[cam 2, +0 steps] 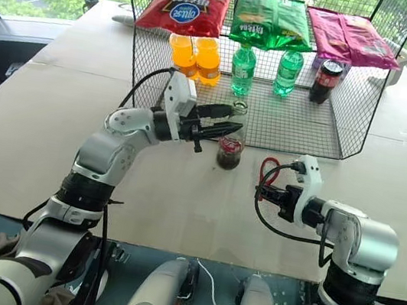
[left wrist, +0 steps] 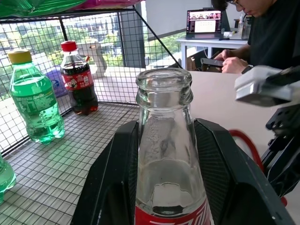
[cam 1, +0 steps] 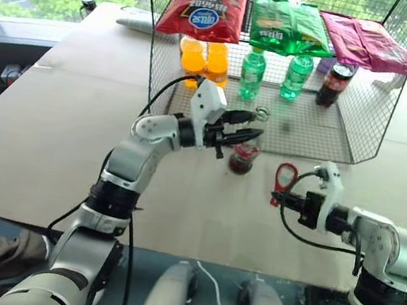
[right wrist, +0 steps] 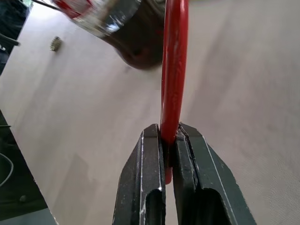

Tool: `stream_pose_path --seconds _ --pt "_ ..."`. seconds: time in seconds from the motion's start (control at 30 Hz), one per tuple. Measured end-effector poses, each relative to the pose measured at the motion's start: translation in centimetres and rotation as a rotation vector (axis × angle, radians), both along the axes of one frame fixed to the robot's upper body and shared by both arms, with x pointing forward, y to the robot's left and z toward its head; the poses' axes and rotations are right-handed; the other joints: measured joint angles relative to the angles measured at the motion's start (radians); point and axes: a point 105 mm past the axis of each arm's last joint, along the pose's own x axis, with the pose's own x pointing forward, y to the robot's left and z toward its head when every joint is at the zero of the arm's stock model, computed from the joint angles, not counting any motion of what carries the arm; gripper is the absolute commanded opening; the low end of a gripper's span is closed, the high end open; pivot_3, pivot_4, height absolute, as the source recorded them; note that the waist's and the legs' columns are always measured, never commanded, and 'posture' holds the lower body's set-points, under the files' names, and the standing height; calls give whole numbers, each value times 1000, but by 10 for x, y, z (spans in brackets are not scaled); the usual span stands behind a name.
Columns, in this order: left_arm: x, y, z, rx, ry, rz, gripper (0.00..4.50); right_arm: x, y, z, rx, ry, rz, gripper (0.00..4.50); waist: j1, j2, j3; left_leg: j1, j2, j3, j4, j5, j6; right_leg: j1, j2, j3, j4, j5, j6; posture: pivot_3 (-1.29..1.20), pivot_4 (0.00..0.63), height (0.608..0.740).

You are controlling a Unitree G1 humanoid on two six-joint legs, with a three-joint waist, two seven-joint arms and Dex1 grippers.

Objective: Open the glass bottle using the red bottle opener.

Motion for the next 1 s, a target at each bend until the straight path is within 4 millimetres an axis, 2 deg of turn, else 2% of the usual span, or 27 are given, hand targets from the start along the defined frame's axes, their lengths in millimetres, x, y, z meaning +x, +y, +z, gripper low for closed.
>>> stream_pose_path --seconds 0.03,0.07,0.13,0.27,0.33,0.43,0.5,0.67,1.0 --pt "0 0 0 -1 -4 -2 1531 1 -2 -5 -6 29 -4 1590 0 0 0 0 0 0 -1 0 0 0 0 0 0 0 0 0 150 740" --pt "-1 1 0 1 -8 -2 1531 2 -1 -4 -2 34 18 2290 -1 0 0 0 0 0 -1 0 0 0 0 0 -1 0 0 0 150 740" --pt "-1 1 -1 1 -9 -2 1531 1 1 -1 -1 29 38 2861 -3 0 0 0 0 0 -1 0 0 0 0 0 -1 0 0 0 150 740" --pt "-1 2 -2 4 -10 2 1531 0 4 5 11 15 75 4455 -3 -1 -1 1 0 0 0 0 0 1 0 0 -2 0 1 0 150 740" --pt "-1 2 -2 4 -10 2 1531 1 -1 8 -47 -15 60 4455 0 -1 -1 0 -1 0 0 0 0 1 -1 0 -2 -2 4 0 150 740" --pt "-1 2 -2 2 -11 -3 1531 7 -19 12 -161 -66 -33 4455 6 -1 -1 -1 -1 0 0 0 0 1 -2 -1 -3 -1 3 0 150 740" --pt "-2 2 -1 -2 -8 -7 2363 11 -26 18 -204 -118 -75 4500 7 -1 -1 -1 -1 0 -3 0 0 0 -1 -1 -5 0 1 0 150 740" --pt "5 7 -12 21 39 36 4465 11 -23 30 -227 -209 -108 4500 8 0 -1 -5 -1 0 -7 3 5 -4 2 -1 -6 2 4 0 150 740" --pt "5 9 -13 28 47 44 4465 14 -4 67 -117 -391 -139 4500 14 0 0 -8 -1 -1 -7 3 6 -4 3 -1 -9 2 5 0 150 740"
